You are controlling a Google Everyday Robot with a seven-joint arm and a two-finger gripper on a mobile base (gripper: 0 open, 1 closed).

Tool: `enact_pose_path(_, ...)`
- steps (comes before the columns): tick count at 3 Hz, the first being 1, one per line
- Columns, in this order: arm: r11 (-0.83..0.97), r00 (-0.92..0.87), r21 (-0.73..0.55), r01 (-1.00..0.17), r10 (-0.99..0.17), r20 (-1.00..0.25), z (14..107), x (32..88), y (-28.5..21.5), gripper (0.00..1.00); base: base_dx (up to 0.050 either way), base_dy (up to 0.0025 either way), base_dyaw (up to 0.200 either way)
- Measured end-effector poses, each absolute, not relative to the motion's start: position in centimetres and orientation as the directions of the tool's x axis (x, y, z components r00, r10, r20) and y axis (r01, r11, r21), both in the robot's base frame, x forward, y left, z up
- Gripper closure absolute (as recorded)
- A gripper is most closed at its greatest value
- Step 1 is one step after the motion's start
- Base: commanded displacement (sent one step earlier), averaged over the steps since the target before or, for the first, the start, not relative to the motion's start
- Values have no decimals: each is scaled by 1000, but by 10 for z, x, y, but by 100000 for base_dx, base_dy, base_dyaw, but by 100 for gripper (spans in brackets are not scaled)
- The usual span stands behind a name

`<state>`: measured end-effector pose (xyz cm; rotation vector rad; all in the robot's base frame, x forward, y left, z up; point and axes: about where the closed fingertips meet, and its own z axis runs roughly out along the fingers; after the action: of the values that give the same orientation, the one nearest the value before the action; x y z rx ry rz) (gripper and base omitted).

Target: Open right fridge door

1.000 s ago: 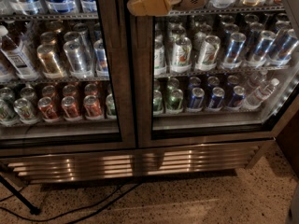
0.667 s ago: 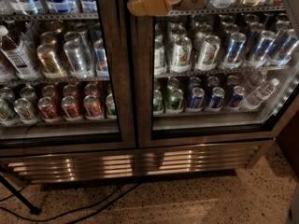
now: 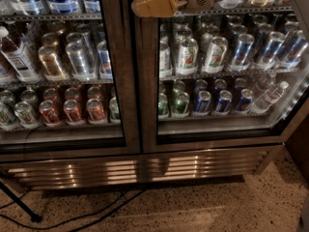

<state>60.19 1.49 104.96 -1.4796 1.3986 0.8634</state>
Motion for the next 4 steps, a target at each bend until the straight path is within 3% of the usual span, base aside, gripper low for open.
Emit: enact_pose_path(4,56,89,-115,-992,-342,-936,1056,600,17,100,0,0,0)
